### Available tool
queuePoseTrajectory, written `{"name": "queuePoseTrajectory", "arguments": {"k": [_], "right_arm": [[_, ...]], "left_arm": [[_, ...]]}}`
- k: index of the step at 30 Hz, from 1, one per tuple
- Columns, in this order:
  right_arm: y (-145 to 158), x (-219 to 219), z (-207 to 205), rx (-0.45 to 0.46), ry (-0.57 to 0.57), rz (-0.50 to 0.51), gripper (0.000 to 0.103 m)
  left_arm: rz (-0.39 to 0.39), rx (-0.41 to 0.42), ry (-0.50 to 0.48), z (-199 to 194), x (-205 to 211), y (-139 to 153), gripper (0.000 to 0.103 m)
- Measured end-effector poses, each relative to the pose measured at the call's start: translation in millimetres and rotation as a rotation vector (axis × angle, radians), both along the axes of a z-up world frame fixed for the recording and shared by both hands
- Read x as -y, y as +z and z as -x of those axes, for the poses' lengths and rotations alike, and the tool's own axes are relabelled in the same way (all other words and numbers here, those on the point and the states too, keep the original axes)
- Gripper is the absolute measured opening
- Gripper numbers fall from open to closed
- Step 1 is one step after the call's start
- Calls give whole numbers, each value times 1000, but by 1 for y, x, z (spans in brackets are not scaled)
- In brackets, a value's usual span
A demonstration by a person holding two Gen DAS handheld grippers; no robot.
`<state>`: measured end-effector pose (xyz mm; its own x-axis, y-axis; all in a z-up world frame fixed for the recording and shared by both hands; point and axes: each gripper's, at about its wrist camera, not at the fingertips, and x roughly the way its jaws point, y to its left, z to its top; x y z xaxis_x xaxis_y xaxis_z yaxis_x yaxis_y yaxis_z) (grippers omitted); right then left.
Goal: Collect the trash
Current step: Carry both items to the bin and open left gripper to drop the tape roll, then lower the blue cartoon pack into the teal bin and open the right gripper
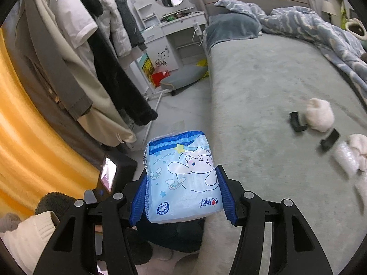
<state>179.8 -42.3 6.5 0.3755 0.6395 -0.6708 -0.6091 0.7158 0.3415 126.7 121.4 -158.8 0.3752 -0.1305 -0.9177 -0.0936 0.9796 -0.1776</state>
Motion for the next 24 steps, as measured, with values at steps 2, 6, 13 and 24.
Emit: {"name": "queuePoseTrajectory", "arguments": {"k": [2, 6, 13, 24], "right_arm": [[-3, -8, 1, -3, 13, 8, 57], [-8, -19, 1, -15, 28, 22, 57], [-17, -40, 0, -34, 51, 50, 57], [-38, -69, -4, -75, 79, 99, 57]], "left_arm": [[9, -34, -1, 2, -3, -9, 50], [25, -86, 6, 6, -10, -22, 50], [18, -147, 14, 16, -23, -34, 54], [-14, -81, 68, 32, -48, -12, 78]]}}
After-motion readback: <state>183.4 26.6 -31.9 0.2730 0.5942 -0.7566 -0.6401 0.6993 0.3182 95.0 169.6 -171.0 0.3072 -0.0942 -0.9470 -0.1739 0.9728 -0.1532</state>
